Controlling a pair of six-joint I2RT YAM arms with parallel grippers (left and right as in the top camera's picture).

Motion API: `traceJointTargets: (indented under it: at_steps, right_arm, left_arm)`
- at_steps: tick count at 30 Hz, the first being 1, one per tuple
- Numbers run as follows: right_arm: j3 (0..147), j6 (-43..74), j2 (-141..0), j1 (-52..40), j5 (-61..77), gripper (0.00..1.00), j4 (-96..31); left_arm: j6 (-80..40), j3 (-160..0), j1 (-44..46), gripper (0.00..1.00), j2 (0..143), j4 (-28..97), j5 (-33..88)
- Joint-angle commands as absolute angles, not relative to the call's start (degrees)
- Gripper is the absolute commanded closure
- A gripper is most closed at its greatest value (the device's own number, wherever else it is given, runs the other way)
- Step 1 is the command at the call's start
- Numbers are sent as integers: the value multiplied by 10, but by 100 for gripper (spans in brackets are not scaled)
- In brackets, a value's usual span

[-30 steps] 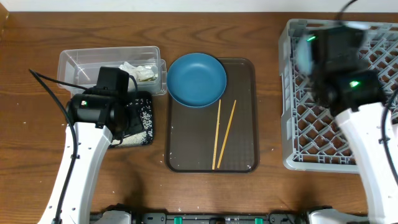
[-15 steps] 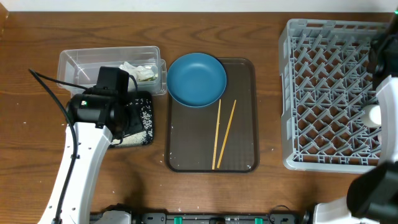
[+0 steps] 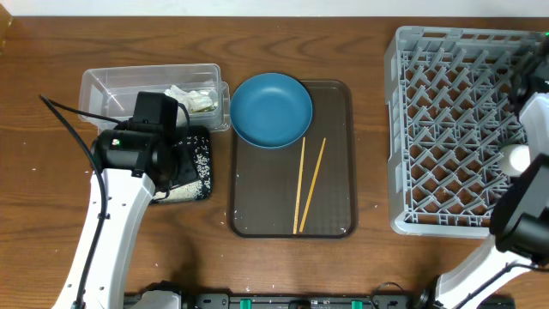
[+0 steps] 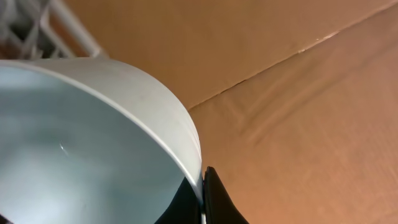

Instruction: Sort waste into correct bins and load items into the dishwasher rack

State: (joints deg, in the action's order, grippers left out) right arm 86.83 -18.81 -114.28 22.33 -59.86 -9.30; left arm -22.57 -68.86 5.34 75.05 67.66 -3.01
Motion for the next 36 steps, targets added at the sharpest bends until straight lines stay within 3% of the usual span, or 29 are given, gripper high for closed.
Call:
traceJointTargets:
  at_steps: [1,10,17,26,30,36]
  right_arm:
    - [869,-182,-1167,223,-615,99,-107]
    - [869,-1,-1177,193,-611,99,-268]
    - [869,64,-1175,172,-517,53,-403]
    - [870,64,-1068,133,-407,20,-430]
    - [870,64,-990,96,-238,20,-422]
    - [869,93,-953,21,149,23,-402]
  left_arm:
    - [-237,-688,50,38,748,676,-34]
    - [-239,-687,50,38,748,670,-35]
    - [-239,-687,50,38,748,670,-35]
    - [-239,-687,50,38,748,670,-35]
    - [-239,-688,50,32,748,670,-35]
    - [-239,-688,51,28,748,670,-35]
